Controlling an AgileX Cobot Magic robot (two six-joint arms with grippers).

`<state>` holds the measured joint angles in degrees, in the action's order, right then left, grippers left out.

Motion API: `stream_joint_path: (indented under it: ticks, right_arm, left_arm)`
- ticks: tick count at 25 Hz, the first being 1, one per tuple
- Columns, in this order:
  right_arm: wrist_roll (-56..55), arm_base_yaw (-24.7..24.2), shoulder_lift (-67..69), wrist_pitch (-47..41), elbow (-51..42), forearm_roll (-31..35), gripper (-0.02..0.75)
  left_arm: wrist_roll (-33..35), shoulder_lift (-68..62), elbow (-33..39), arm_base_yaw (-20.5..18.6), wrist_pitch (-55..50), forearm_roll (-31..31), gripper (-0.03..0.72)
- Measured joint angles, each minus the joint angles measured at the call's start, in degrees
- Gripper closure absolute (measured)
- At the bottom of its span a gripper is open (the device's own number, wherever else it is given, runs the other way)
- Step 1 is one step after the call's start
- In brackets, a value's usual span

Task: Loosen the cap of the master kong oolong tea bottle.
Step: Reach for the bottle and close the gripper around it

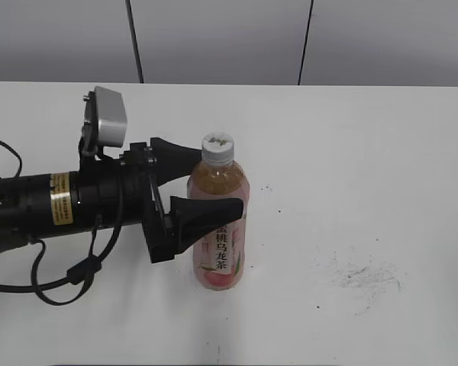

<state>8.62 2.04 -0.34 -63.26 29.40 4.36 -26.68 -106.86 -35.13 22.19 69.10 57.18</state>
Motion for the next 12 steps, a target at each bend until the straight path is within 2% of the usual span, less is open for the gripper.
stream_joint_path:
  ticks: [6,12]
  right_arm:
    - [0.0,0.0,0.0,0.0,0.0,0.0,0.29]
    - [0.0,0.0,0.0,0.0,0.0,0.0,0.29]
  left_arm:
    - [0.06,-4.37,-1.29,0.34,0.13,-0.01,0.101]
    - [0.12,-6.01,-3.44,3.1,0.18,-0.72,0.101]
